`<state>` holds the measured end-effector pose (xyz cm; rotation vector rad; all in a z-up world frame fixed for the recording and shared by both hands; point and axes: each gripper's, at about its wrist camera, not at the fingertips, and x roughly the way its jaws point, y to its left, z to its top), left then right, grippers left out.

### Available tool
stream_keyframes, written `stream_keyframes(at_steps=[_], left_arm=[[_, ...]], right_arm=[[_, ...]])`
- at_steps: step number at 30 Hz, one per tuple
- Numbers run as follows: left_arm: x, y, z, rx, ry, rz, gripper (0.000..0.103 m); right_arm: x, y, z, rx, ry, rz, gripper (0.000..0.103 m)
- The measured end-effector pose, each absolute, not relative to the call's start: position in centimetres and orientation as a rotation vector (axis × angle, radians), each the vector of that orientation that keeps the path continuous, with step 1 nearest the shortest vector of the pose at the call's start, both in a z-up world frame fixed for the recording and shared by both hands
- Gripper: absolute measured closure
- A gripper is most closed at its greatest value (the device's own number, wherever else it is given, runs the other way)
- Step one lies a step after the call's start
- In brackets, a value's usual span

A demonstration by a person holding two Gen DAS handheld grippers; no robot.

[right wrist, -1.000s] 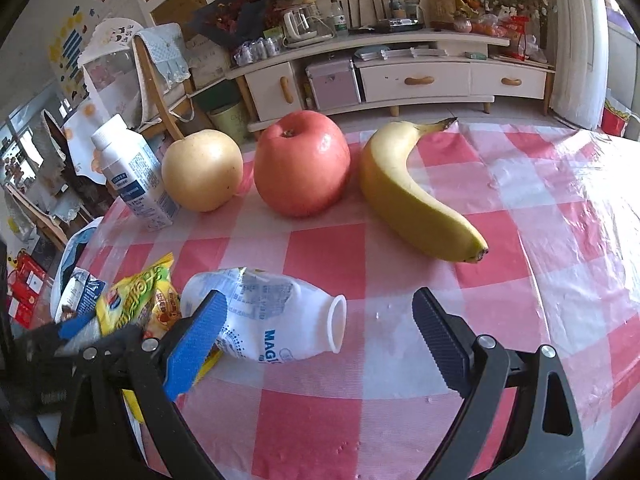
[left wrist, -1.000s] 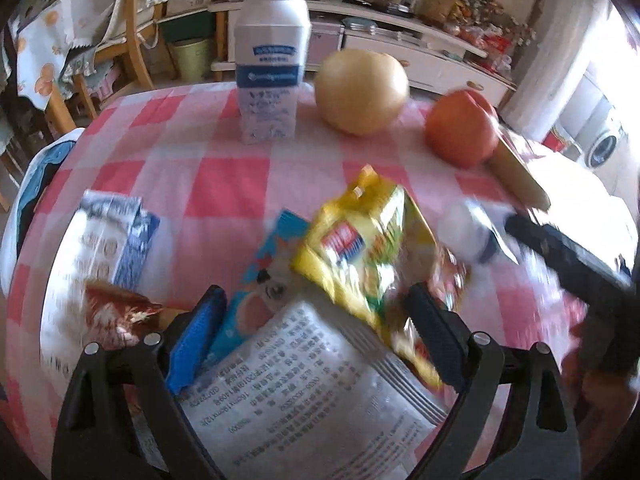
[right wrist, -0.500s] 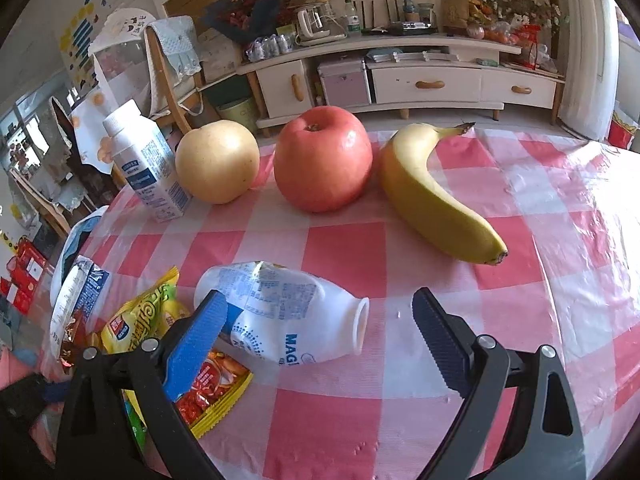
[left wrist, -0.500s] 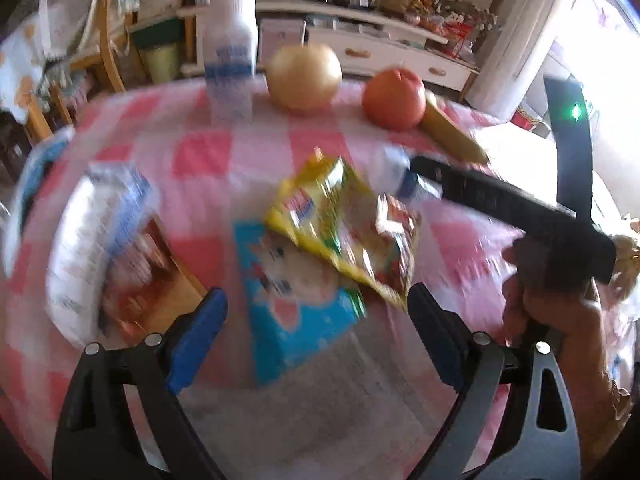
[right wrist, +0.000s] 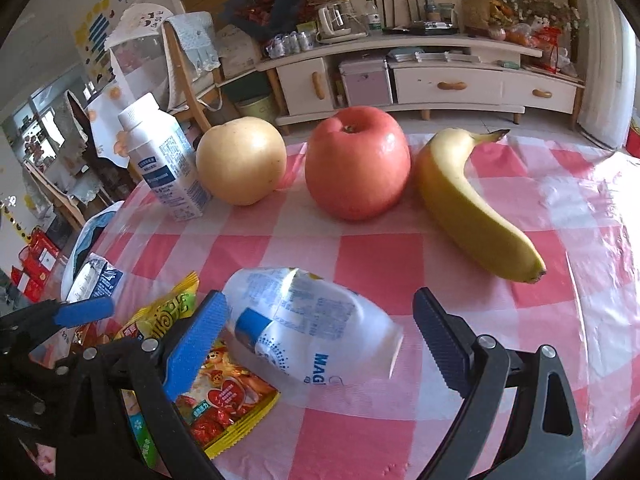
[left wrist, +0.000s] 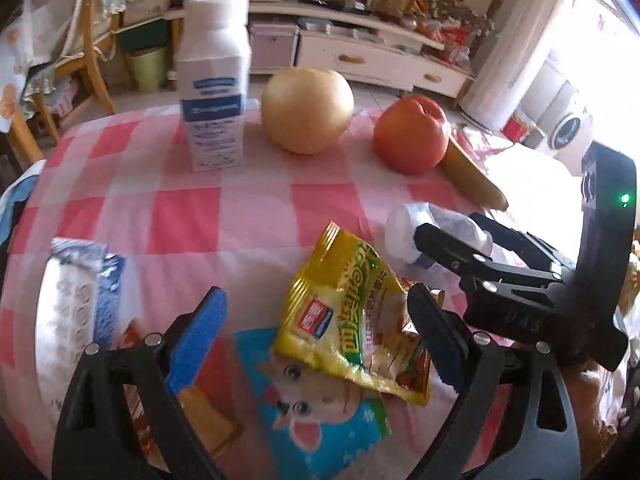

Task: Collect trash
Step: 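Grasp the yellow snack packet with the left tool while the right tool grasps the white bottle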

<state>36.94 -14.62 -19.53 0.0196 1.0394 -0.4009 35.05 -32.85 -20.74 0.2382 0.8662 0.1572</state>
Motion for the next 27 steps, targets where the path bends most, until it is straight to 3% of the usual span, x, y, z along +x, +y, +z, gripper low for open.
stream_keyframes(at_steps=[4,10,15,21,23,27], left_arm=[[37.6,-15.4,-20.2,0.043,1.065,-0.416,0.016],[37.9,-16.3,-21.1,0.048,1.099,-0.438,0.045],[37.3,-17.3,-20.9,0.1,1.062,-0.414,0.057],[36.8,-17.3,-20.5,0.097,1.049,-0.406,0.069],[36.5,-17.3,-20.3,0.083,1.046,-0.407,0.072],[35.7,-16.9,-19.9,0.058,1.035,-0.398,0.075]], right_arm=[[35.5,-32.6,-21.0,0.24,0.885,0.174,0.01],[36.1,-32.7,-21.2,0.234,0.905,0.158,0.01],[36.2,-32.6,-21.3,0.224,0.907,0.146,0.01],[36.0,-33.2,-21.3,0.224,0.901,0.134,0.033],[35.8,-33.5,-21.3,0.228,0.898,0.137,0.047],[35.6,-34.2,-21.3,0.253,0.895,0.15,0.047]])
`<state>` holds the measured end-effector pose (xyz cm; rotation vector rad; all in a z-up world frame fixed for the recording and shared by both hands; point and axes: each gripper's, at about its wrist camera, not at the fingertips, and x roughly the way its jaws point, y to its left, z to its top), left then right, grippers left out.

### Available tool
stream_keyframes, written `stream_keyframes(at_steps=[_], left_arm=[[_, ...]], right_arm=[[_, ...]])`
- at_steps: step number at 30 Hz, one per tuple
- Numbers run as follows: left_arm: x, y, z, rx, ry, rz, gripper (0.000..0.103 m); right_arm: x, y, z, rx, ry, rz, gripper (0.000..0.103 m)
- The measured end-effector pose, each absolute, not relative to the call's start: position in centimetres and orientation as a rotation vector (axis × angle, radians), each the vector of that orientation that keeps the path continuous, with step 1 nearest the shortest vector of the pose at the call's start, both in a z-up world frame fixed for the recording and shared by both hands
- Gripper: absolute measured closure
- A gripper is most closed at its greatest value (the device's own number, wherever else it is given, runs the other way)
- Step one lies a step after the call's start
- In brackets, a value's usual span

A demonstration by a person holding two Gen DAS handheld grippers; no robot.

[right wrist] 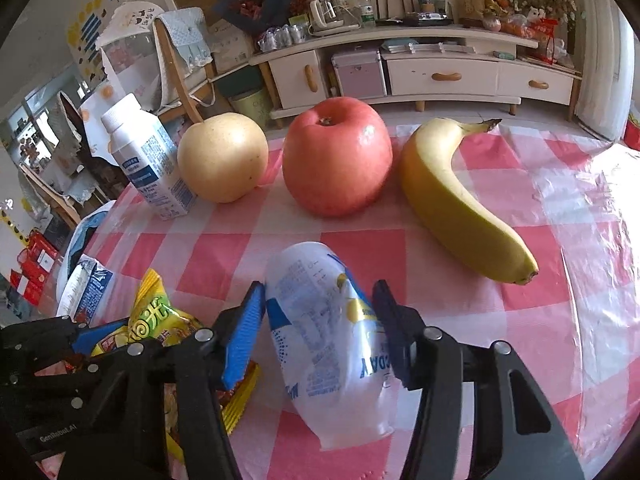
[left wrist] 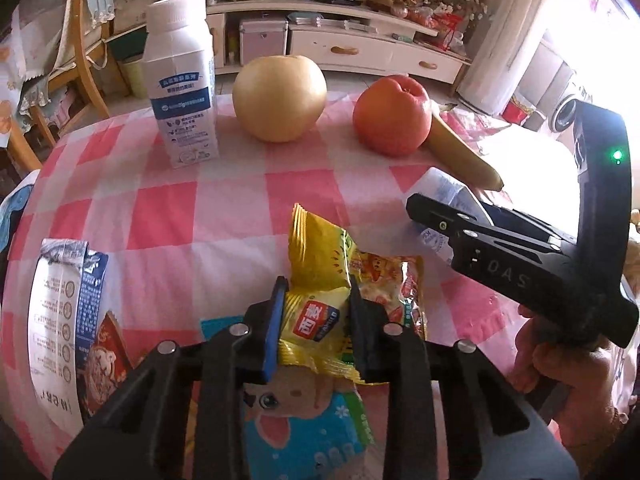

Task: Collect trash
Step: 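Grasp the yellow snack packet with the left tool while the right tool grasps the white bottle, then carry the yellow packet and white bottle to the pink bucket and release both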

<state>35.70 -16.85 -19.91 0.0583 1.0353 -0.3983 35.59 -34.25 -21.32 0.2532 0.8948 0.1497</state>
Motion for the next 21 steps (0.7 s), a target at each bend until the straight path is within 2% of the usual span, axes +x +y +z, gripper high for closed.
stream_keyframes(at_steps=[3,8,21], left_arm=[[35.1,-16.2,-19.4,0.026,1.021,-0.396,0.078],[33.8,-15.1,-18.3,-0.019,0.995,-0.4,0.083],[30.0,-11.7,-15.6,-0.12,0.943,-0.415,0.084]], right_arm=[[35.2,-34.6,-21.3,0.263,0.893,0.155,0.05],[34.4,-35.1,-21.3,0.279,0.895,0.155,0.06],[31.5,-34.1,-19.1,0.282,0.853,0.177,0.061]])
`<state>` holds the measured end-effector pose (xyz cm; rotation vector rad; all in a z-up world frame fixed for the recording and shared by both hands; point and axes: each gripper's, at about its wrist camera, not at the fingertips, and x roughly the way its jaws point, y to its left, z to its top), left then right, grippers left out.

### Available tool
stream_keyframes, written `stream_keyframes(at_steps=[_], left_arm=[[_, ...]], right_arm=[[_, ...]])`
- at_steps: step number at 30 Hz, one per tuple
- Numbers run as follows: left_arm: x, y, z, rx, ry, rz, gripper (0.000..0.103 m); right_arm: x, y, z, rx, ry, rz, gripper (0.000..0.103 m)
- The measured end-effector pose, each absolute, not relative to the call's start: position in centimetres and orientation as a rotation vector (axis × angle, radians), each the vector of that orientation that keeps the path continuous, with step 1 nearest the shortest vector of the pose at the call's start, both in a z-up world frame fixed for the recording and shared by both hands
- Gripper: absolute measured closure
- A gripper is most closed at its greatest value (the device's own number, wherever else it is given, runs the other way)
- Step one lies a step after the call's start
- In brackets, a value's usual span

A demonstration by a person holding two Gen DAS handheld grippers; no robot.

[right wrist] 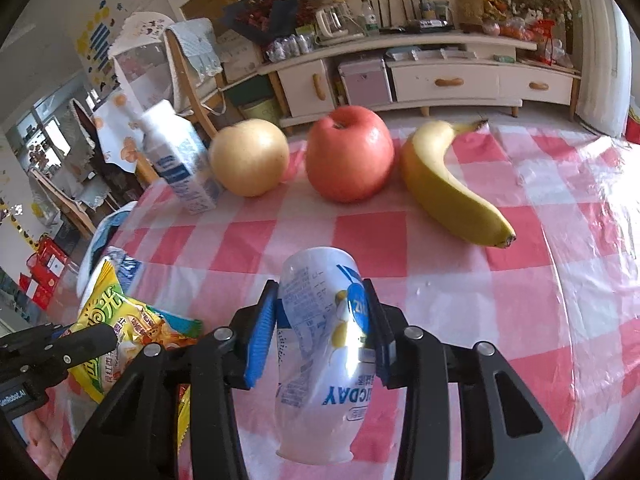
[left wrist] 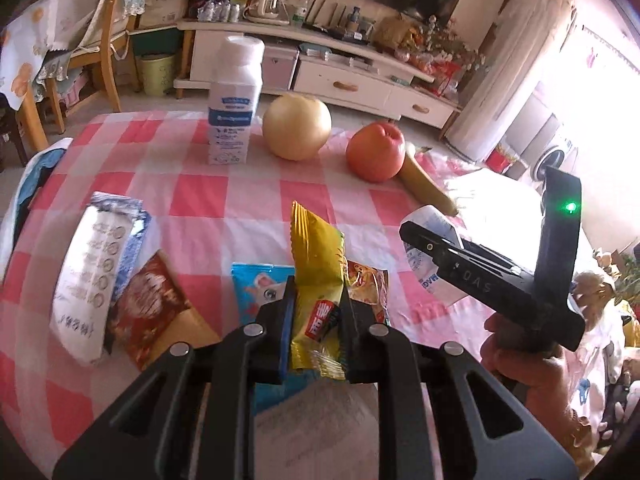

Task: Collect trash
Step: 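Carry the yellow packet and white bottle to the pink bucket and release both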

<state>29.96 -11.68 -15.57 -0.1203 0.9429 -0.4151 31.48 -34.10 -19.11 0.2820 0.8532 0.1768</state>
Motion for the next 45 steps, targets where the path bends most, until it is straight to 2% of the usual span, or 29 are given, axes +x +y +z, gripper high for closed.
stream_keyframes(at_steps=[16,45], left_arm=[[22.8,-5.1,-13.8,-0.162,0.887,-0.344,0.084],[13.6,7.8,-12.0,-0.311,0.795,-0.251,0.084]], right_arm=[[26.7,-28.6,-15.4,0.276,0.821,0.283,0.061],[16.3,-18.3,-12.4,0.24,0.811,0.365,0.06]])
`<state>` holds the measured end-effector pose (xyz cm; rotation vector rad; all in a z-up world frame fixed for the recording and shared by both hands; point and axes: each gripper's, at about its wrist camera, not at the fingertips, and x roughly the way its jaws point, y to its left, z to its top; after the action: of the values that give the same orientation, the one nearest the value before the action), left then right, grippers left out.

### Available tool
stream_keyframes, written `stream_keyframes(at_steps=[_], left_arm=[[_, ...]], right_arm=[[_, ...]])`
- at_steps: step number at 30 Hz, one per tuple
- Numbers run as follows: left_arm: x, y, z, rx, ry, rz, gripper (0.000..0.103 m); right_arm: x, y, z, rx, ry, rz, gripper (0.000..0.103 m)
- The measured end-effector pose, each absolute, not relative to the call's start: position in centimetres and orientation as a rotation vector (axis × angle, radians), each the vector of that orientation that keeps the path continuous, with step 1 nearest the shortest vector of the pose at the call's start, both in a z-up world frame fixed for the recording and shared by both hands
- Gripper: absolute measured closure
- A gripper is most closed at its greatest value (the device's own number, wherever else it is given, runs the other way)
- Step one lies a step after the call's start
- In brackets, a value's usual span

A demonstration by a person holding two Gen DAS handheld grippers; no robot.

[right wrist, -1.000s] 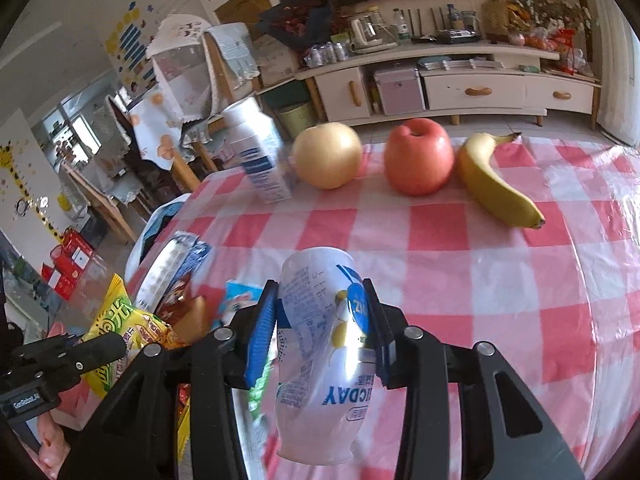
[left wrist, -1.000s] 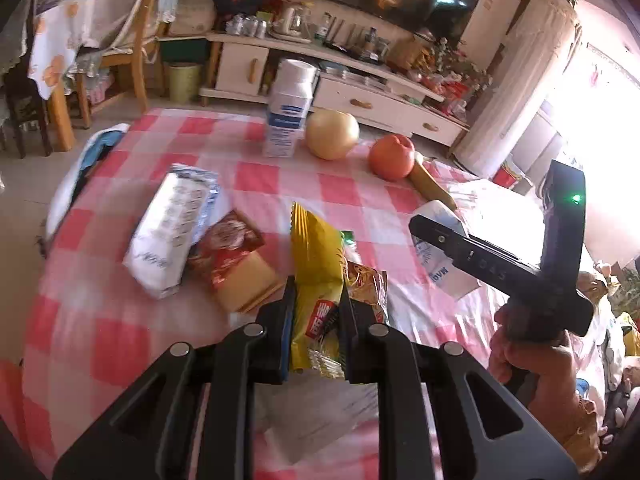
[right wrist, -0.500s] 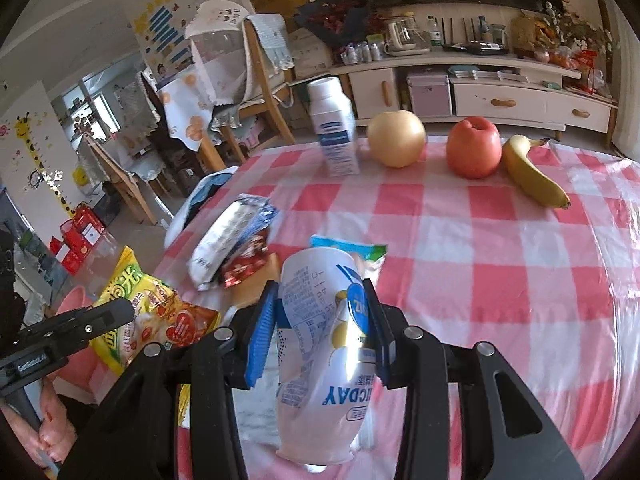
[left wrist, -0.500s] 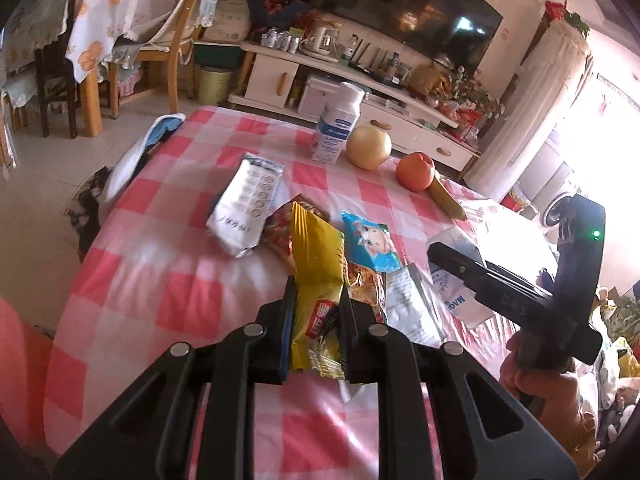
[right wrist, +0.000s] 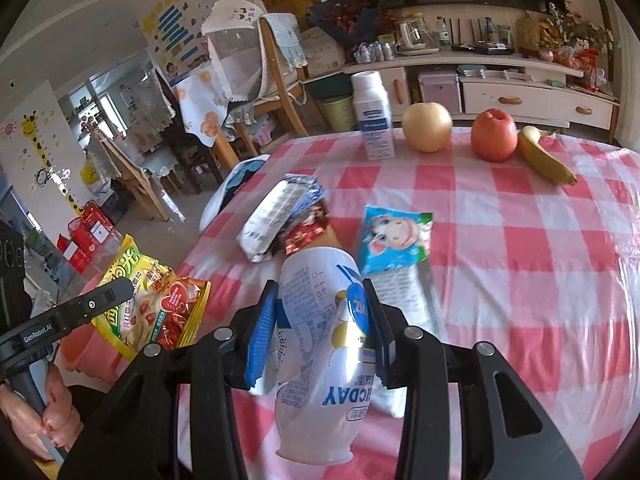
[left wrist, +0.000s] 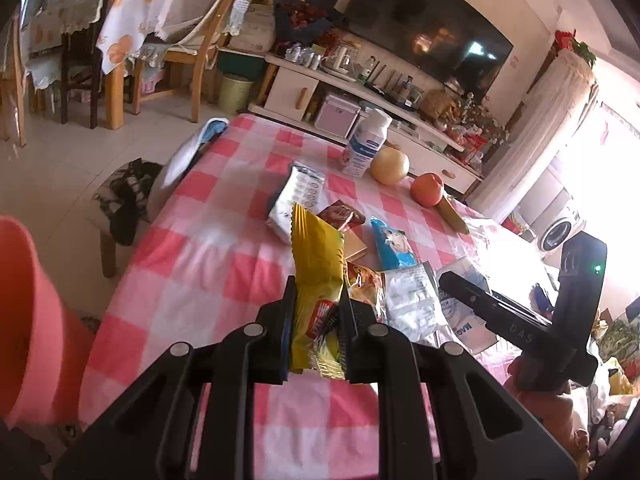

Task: Collect trash
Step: 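Carry the yellow packet and white bottle to the pink bucket and release both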

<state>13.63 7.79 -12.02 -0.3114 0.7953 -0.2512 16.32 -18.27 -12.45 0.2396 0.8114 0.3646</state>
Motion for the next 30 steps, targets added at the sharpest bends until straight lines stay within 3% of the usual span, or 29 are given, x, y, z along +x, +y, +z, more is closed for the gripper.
stream_keyframes(at_steps=[20,30], left_arm=[[4.3,23.7,-7.5,-0.369,0.613,-0.019,0.084],[1.6,34.4,-10.4,-0.431,0.63,0.235,0.084]], right_arm=[[13.4,0.5,-8.2,0.105,0.811,0.668,0.061],[12.9,14.5,-6.4,0.01,0.812,0.887,0.061]])
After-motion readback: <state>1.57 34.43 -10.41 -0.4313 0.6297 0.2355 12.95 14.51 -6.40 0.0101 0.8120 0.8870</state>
